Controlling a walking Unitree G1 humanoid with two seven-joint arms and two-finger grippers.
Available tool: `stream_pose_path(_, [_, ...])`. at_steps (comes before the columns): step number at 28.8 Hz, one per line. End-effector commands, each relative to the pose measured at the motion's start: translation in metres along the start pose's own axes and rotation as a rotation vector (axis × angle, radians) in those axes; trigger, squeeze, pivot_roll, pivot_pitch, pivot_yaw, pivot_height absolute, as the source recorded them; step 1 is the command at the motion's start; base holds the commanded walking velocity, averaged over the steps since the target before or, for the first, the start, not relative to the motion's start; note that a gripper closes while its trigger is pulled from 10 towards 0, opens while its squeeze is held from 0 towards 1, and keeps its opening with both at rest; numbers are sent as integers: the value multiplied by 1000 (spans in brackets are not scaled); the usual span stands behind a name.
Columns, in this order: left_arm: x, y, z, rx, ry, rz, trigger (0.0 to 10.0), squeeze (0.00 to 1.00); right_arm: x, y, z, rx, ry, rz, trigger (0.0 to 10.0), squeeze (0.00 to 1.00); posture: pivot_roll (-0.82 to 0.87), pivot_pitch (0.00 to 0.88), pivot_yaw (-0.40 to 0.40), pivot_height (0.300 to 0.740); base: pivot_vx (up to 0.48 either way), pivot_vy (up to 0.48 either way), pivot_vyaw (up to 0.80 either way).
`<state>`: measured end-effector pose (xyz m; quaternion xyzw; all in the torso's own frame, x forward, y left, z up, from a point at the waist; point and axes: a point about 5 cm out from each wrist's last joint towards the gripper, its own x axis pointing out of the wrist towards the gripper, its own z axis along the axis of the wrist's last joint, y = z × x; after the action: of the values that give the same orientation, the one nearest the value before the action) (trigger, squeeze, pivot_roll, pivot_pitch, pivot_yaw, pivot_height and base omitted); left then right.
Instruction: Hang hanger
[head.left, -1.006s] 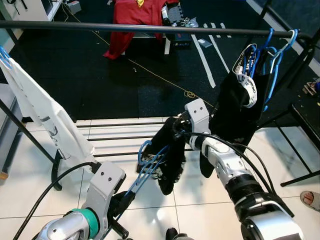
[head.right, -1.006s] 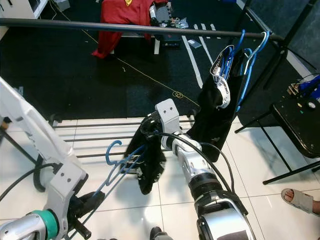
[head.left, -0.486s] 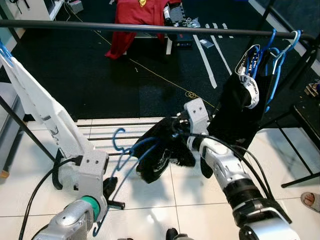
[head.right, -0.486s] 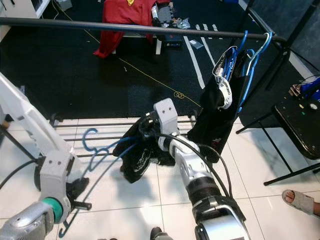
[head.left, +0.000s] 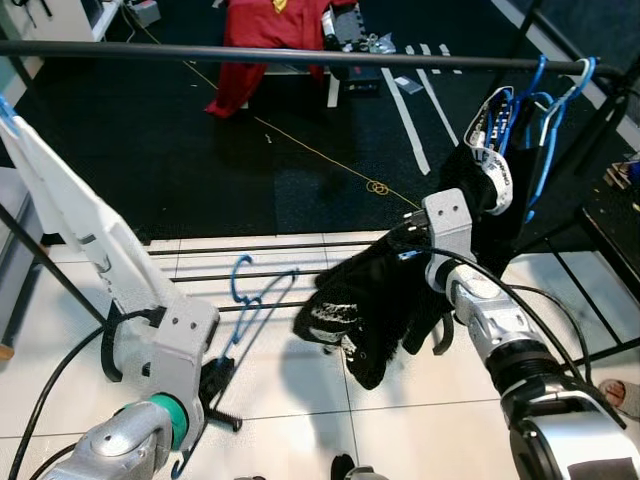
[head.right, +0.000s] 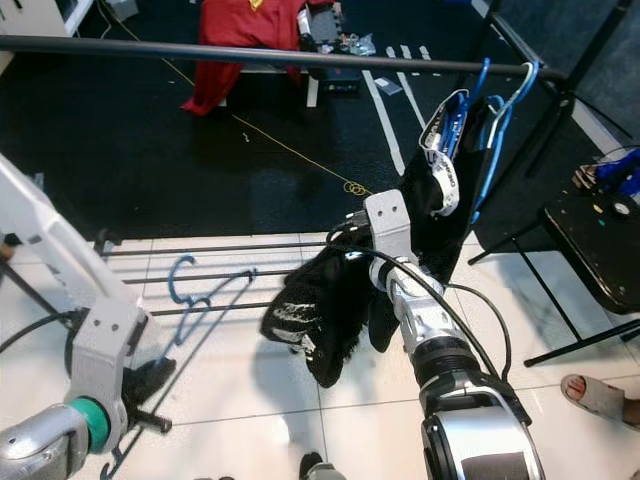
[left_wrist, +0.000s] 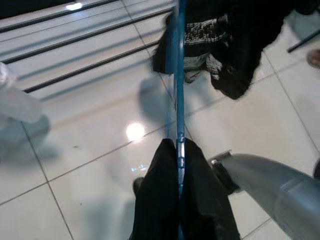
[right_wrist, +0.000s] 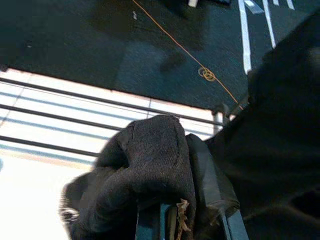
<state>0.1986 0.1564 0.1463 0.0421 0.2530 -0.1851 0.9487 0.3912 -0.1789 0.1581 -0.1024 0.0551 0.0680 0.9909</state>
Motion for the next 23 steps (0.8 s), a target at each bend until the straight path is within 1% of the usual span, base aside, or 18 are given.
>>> stream_pose_path(1, [-7, -7, -1, 16, 5, -84, 10000, 0, 1, -1, 3, -12, -3, 10, 0, 0, -6, 191, 19, 740, 0, 0, 0])
stream_pose_path(4, [-16, -9, 2, 27, -10, -181, 10000, 0, 3, 8, 2, -16, -5, 68, 0, 0, -3, 190, 18, 740, 0, 0, 0])
stream_pose_path(5, [-16, -9, 2, 27, -10, -181, 10000, 0, 3, 8, 2, -16, -5, 68, 0, 0, -3, 190, 18, 740, 0, 0, 0])
stream_pose_path(6, [-18, -11, 4, 38, -15, -228, 10000, 0, 4, 12, 4, -1, -13, 82, 0, 0, -2, 189, 20, 740, 0, 0, 0])
stream_pose_path(7, [-18, -11, 4, 38, -15, -228, 10000, 0, 4, 12, 4, -1, -13, 82, 0, 0, -2, 189, 20, 740, 0, 0, 0])
stream_pose_path(8, [-19, -14, 4, 44, -13, -265, 10000, 0, 5, 17, 5, 35, -22, 98, 0, 0, -2, 188, 21, 740, 0, 0, 0])
stream_pose_path(9, [-15, -19, 3, 50, -10, -292, 10000, 0, 7, 26, 9, 69, -39, 121, 0, 0, -2, 188, 19, 740, 0, 0, 0])
stream_pose_path(10, [-15, -19, 3, 50, -10, -292, 10000, 0, 7, 26, 9, 69, -39, 121, 0, 0, -2, 188, 19, 740, 0, 0, 0])
stream_pose_path(13, [6, -29, 3, 29, -5, -286, 10000, 0, 10, 48, 20, 133, -84, 178, 0, 0, -12, 186, 21, 740, 0, 0, 0])
stream_pose_path(14, [6, -29, 3, 29, -5, -286, 10000, 0, 10, 48, 20, 133, -84, 178, 0, 0, -12, 186, 21, 740, 0, 0, 0])
stream_pose_path(15, [11, -31, 4, 25, -8, -285, 10000, 0, 10, 53, 23, 141, -96, 189, 0, 0, -12, 186, 21, 740, 0, 0, 0])
stream_pose_path(17, [11, -31, 4, 25, -8, -285, 10000, 0, 10, 53, 23, 141, -96, 189, 0, 0, -12, 186, 21, 740, 0, 0, 0])
stream_pose_path(19, [20, -37, 8, 9, -21, -283, 10000, 0, 11, 65, 31, 168, -119, 216, 0, 0, -24, 185, 22, 740, 0, 0, 0])
stream_pose_path(22, [23, -38, 10, 3, -29, -282, 10000, 0, 11, 69, 35, 180, -128, 232, 0, 0, -25, 185, 21, 740, 0, 0, 0])
stream_pose_path(23, [26, -37, 11, 5, -33, -261, 10000, 0, 11, 72, 38, 189, -135, 245, 0, 0, -24, 186, 20, 740, 0, 0, 0])
